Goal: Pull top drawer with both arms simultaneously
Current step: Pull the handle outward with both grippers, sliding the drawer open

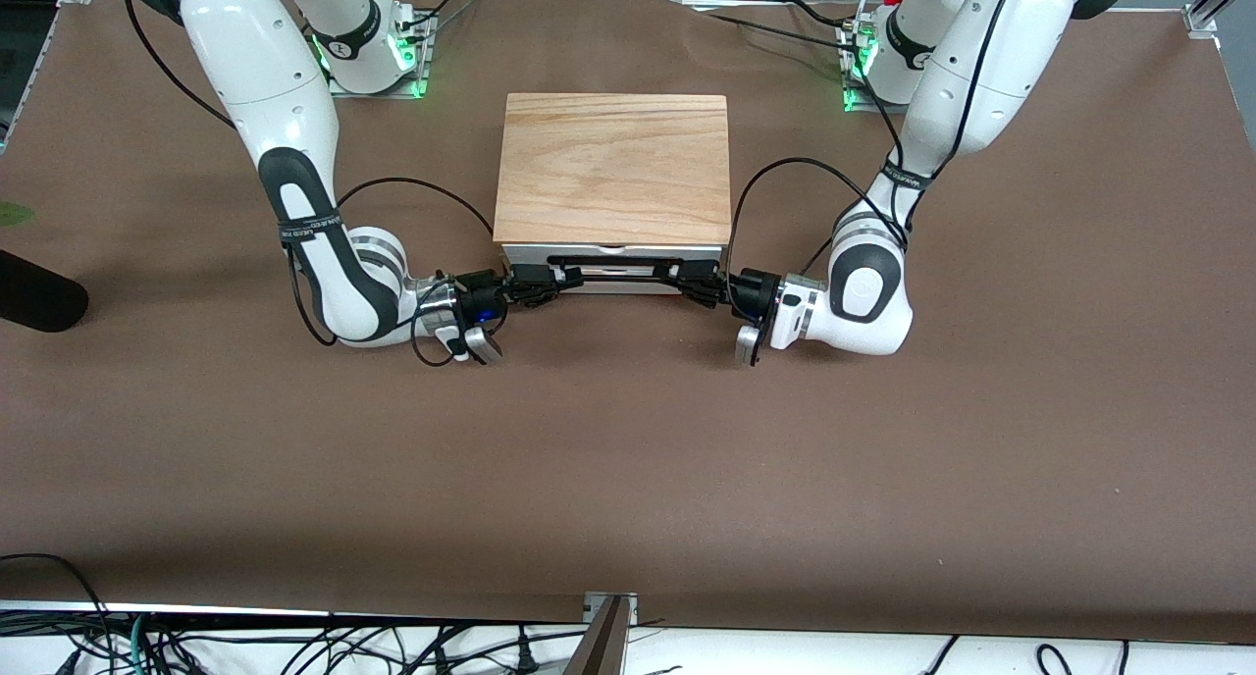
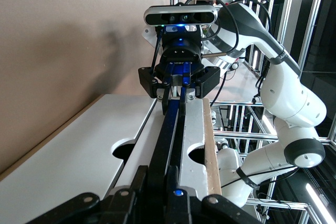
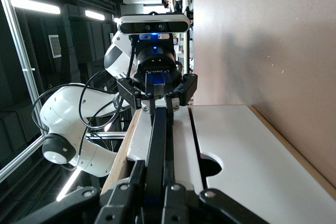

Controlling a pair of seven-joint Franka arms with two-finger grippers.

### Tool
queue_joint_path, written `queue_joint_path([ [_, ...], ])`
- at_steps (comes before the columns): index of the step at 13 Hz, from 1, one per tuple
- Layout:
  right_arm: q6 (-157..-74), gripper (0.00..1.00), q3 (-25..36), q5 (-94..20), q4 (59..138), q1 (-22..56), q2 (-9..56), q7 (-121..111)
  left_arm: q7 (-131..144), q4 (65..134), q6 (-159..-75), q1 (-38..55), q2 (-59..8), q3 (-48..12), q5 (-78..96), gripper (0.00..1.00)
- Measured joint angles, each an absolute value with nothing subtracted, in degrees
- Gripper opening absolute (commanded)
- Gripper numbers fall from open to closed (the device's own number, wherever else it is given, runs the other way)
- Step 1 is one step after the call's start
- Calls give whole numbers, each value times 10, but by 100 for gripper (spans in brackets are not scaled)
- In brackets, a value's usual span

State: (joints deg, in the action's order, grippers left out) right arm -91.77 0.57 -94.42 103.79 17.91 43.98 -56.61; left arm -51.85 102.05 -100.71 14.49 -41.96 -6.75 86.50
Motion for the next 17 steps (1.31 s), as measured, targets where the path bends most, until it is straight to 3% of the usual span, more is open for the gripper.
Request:
queue_joint_path([
  [7,-930,6,10,-949,1006,176,450,-559,-498,967,-1003,145,-449,-62,865,0],
  [17,-966,6,13,-972,810,158,553,-470,-387,742,-1012,144,-570,-43,865,0],
])
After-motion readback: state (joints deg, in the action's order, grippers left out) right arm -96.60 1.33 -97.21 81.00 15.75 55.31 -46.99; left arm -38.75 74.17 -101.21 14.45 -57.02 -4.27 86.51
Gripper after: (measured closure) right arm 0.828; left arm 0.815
